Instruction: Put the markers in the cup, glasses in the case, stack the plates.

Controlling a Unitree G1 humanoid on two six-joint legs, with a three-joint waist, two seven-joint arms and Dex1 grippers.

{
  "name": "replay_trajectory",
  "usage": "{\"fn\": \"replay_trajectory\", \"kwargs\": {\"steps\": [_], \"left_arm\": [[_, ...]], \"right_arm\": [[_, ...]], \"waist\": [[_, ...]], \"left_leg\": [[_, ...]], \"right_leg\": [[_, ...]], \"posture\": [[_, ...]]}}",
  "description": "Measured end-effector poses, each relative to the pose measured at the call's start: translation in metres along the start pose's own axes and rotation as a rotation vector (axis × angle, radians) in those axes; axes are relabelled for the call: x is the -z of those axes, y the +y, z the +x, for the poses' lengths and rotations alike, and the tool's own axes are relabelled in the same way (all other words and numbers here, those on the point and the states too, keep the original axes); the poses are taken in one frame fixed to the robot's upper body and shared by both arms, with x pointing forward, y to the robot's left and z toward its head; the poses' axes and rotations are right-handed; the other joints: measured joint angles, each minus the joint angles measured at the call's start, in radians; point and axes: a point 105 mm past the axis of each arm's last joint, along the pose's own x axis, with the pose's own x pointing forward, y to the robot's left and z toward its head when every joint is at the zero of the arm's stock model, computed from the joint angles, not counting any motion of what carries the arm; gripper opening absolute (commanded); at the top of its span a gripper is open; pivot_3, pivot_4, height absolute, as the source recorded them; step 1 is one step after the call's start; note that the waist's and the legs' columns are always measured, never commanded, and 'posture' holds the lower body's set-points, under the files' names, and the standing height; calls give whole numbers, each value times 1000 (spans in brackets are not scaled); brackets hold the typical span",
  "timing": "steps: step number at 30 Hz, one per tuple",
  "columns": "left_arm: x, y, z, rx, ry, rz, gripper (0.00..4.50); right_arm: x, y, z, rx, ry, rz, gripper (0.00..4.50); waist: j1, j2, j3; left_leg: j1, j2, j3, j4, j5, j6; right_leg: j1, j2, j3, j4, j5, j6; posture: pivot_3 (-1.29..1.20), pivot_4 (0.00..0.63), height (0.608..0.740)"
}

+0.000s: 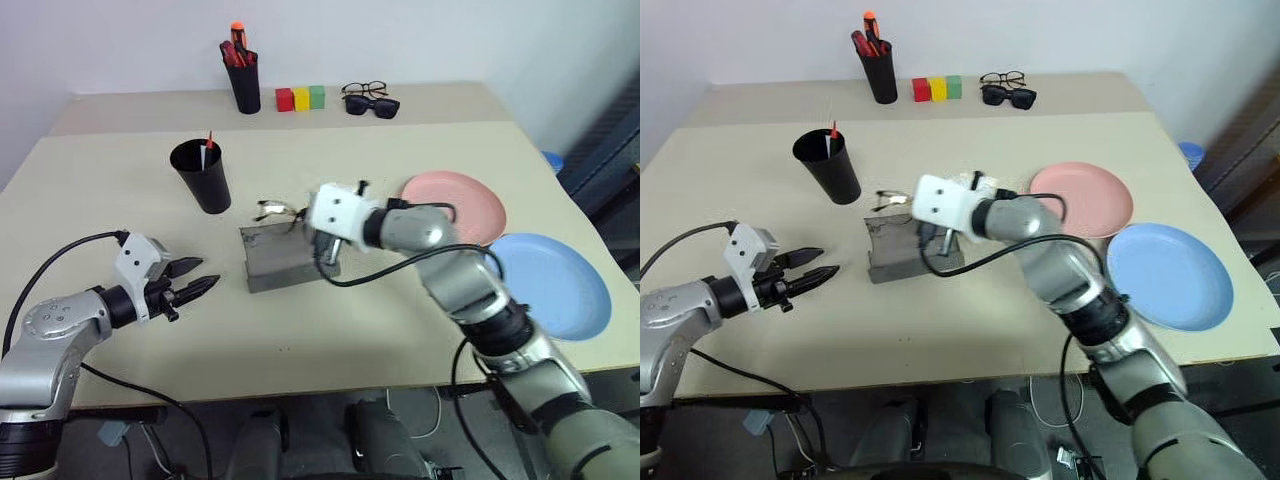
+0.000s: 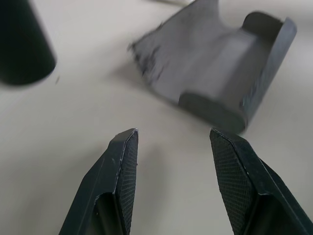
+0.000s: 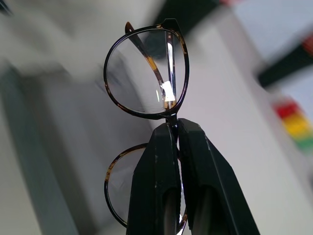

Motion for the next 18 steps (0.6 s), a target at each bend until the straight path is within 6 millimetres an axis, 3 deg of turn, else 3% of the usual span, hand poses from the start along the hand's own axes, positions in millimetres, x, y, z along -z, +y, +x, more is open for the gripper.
{"fn": "replay_trajectory", "kwargs": {"steps": [4,9,14,18], "left_arm": [[-7,-5,-4,-4,-19,7,2354],[-11,-15,-5,17,-36,0,2354],[-12,-14,-4,22,-45,2,2354],[-16,-9,0,18,-64,19,2354]], "right_arm": [[14,9,17,-34,46,-34,24],[38,23,3,-88,120,-27,24],[37,33,-4,-121,139,8,24],[35,34,-4,-125,144,27,1258]], "waist": [[16,0,0],[24,0,0],[18,0,0],[21,0,0]], "left_leg": [[0,-2,0,1,0,0],[0,-2,0,0,0,0],[0,-2,0,0,0,0],[1,-2,0,0,0,0]], "right_leg": [[1,-3,-1,-1,0,0],[0,-3,-1,-1,0,0],[0,1,-1,0,0,0],[0,1,-1,0,0,0]], "posture": [[0,150,740],[0,150,740],[0,150,740],[0,150,740]]}}
